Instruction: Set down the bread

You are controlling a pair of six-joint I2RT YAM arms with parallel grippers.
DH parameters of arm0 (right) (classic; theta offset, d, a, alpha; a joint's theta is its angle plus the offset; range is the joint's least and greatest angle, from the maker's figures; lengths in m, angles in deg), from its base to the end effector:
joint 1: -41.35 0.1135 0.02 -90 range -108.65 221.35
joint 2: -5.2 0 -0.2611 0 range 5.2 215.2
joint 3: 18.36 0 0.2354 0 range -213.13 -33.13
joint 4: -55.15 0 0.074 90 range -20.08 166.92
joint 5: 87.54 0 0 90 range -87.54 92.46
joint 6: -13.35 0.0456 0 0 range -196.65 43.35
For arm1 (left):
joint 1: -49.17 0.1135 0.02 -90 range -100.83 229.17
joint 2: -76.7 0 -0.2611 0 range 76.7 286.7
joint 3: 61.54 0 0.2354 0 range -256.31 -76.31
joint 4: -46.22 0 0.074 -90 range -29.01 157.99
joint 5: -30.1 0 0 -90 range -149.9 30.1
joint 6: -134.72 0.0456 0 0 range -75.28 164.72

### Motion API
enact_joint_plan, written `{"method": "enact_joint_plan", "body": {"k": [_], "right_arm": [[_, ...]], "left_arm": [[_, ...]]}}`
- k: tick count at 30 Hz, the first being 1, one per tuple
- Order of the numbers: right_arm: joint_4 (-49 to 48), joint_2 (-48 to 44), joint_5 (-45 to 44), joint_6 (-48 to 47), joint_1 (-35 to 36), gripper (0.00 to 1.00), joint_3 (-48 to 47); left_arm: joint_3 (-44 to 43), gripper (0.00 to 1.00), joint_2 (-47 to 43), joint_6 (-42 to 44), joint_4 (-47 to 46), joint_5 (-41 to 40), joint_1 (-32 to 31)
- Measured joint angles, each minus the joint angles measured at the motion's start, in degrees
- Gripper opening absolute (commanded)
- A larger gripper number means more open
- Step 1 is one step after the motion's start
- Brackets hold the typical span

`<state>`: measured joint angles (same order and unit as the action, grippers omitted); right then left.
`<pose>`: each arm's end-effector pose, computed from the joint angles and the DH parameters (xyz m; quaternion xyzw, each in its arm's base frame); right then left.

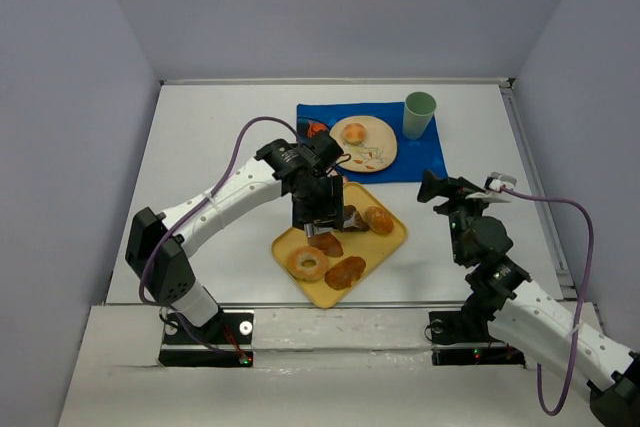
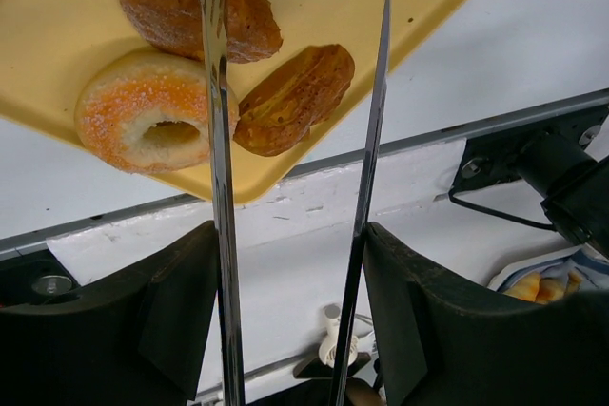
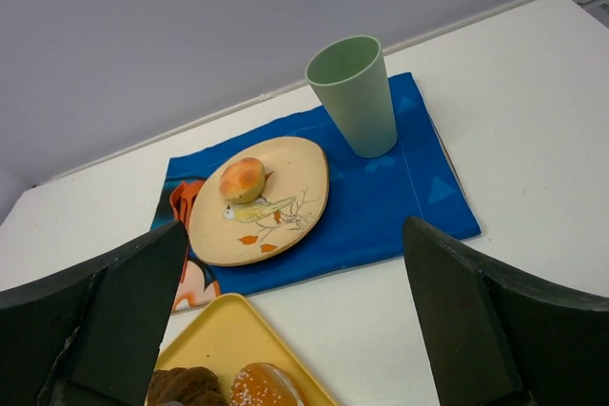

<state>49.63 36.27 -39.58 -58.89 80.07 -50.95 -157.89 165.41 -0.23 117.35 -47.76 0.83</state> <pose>0.1273 0.0630 0.2677 0.1518 0.6568 0.1216 0.7285 0.1925 -0.2308 0.2997 0.0529 0.9668 -0.2364 0.0817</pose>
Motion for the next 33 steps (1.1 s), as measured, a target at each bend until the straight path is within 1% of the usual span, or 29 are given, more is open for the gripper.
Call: {"method": "enact_joint_plan", "body": {"k": [3, 10, 16, 28, 31, 33], "right_arm": [[-0.4, -0.6, 0.0, 0.0, 0.0, 1.0, 0.0], [-1.0, -0.7, 0.0, 0.0, 0.0, 1.0, 0.0], [-1.0, -1.3, 0.0, 0.0, 0.0, 1.0, 0.0], [-1.2, -1.8, 0.0, -0.3, 0.0, 1.0, 0.8], [-1.2, -1.8, 0.0, -0.4, 0.0, 1.0, 0.8], [-1.2, -1.8, 0.0, -0.4, 0.0, 1.0, 0.8]], "left_arm": [[-1.9, 0.7, 1.9, -0.2, 0.4, -0.4, 0.0], [-3.2, 0.7, 2.9, -1.0, 1.1, -0.5, 0.5], [-7.9, 0.7, 7.2, -1.2, 3.0, -0.9, 1.1], [-11.3, 0.69, 11.7, -1.0, 5.4, -1.0, 1.6], [-12.7, 0.67, 13.1, -0.5, 5.9, -1.0, 1.6], [-13.4, 0.62, 14.1, -0.3, 6.1, -1.0, 1.6]]}}
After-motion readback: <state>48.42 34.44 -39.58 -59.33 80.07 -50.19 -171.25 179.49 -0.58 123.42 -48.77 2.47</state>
